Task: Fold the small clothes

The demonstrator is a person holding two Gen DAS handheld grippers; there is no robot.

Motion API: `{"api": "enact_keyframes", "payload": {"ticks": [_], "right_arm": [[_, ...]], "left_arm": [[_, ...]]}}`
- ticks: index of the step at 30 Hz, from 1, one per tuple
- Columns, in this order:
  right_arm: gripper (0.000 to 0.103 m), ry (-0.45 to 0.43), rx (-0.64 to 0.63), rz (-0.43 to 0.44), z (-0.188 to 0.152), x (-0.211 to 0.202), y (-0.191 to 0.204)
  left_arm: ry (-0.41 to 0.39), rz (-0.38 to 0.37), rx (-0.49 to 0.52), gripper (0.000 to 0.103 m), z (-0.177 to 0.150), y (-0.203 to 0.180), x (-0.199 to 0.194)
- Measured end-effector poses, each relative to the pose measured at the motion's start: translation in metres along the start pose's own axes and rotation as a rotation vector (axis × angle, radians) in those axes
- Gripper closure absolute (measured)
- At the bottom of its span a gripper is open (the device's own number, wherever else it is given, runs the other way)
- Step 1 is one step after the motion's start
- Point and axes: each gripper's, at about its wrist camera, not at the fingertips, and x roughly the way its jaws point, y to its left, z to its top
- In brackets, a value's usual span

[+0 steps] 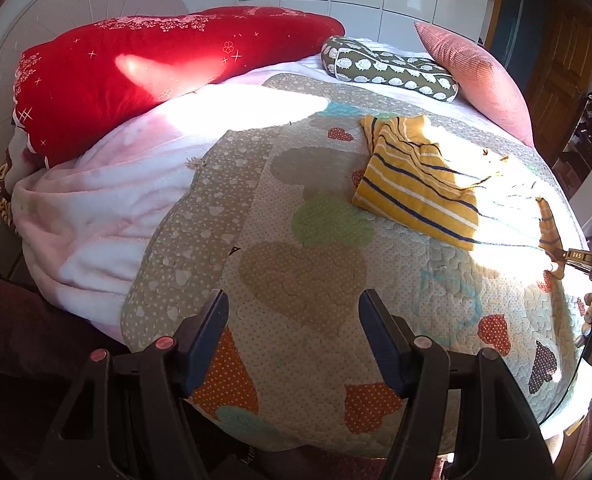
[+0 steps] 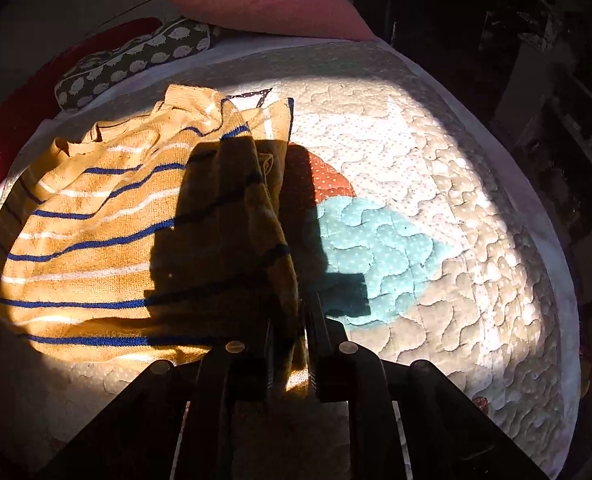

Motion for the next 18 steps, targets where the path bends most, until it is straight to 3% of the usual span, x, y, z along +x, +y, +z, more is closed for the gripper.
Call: {"api": "enact_keyframes", "payload": {"ticks": [4, 11, 14, 18], "right_arm": [[0.076, -0.030, 0.058, 0.059, -0.009, -0.025, -0.014], [0.071, -0.057, 0.190, 0.214, -0.046, -0.057, -0.044], [0.064, -0.059, 0.215, 0.256, -0.059, -0.058, -0.046], [0.063, -0.047, 0.227, 0.293, -0.066, -0.050, -0.044]], "left_arm": [[-0.057, 0.035, 0.031, 0.036, 0.001, -0.005, -0.009], [-0.110, 0.080, 0.103, 0.031, 0.001, -0.021, -0.010], [-0.101, 0.073, 0.117, 0.031, -0.001, -0.027, -0.008], [-0.099, 0.079, 0.127, 0.031, -0.002, -0.032, -0.009]]}}
